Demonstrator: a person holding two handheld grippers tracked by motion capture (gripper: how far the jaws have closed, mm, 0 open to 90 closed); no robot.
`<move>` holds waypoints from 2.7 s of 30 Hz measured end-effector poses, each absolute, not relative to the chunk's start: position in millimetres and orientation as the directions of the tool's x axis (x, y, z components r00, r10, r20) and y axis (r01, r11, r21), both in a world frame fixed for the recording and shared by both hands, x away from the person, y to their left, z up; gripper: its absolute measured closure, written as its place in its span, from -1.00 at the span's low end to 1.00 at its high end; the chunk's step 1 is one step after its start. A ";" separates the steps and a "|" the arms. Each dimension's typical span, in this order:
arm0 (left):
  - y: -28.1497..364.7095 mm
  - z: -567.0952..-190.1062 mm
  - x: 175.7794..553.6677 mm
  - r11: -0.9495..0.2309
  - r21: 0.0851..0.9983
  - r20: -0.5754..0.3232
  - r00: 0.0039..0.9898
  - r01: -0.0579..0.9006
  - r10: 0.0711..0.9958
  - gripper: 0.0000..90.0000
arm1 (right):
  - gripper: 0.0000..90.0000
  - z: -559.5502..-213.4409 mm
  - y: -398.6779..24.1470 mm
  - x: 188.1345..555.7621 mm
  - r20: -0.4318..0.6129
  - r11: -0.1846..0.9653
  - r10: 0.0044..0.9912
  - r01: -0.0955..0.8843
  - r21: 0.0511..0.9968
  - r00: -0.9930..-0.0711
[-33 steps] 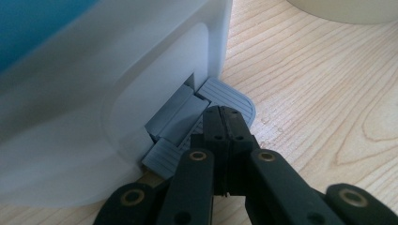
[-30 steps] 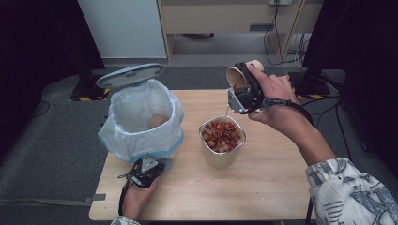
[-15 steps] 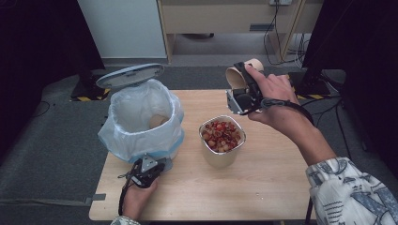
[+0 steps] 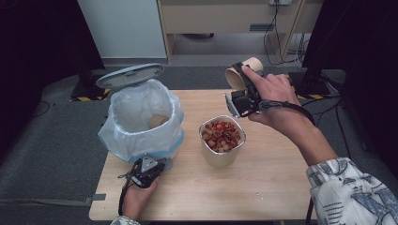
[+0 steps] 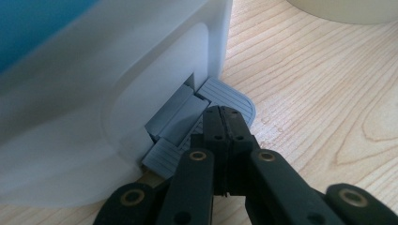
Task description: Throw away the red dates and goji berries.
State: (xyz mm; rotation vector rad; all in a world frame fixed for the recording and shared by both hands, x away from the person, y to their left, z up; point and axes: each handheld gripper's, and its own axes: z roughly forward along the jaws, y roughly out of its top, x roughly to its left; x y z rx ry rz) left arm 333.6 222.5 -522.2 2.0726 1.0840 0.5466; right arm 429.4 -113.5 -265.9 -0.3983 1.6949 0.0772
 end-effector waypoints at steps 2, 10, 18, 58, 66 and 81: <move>222.5 -522.2 333.6 -0.384 0.760 0.037 0.556 0.524 0.831 0.98 | -0.32 -266.8 -112.9 429.9 -0.970 0.937 -0.216 -0.304 -0.174 -0.111; 222.5 -522.2 333.6 -0.385 0.760 0.038 0.556 0.523 0.830 0.98 | -0.32 -265.7 -114.8 429.8 -0.970 0.936 -0.220 -0.303 -0.181 -0.102; 222.6 -522.3 333.6 -0.384 0.761 0.037 0.556 0.523 0.830 0.98 | -0.33 -269.8 -111.2 430.5 -0.966 0.928 -0.241 -0.315 -0.201 -0.094; 222.8 -522.2 333.6 -0.383 0.760 0.035 0.556 0.525 0.831 0.98 | -0.33 -276.7 -135.0 449.0 -0.955 0.942 0.094 -0.284 0.177 -0.282; 223.0 -522.2 333.6 -0.382 0.761 0.034 0.555 0.525 0.831 0.98 | -0.34 -270.9 -148.8 455.0 -0.905 0.905 0.228 -0.264 0.333 -0.360; 223.3 -522.6 333.7 -0.376 0.764 0.028 0.555 0.525 0.832 0.98 | -0.34 -272.0 -169.5 471.4 -0.782 0.819 0.380 -0.214 0.533 -0.494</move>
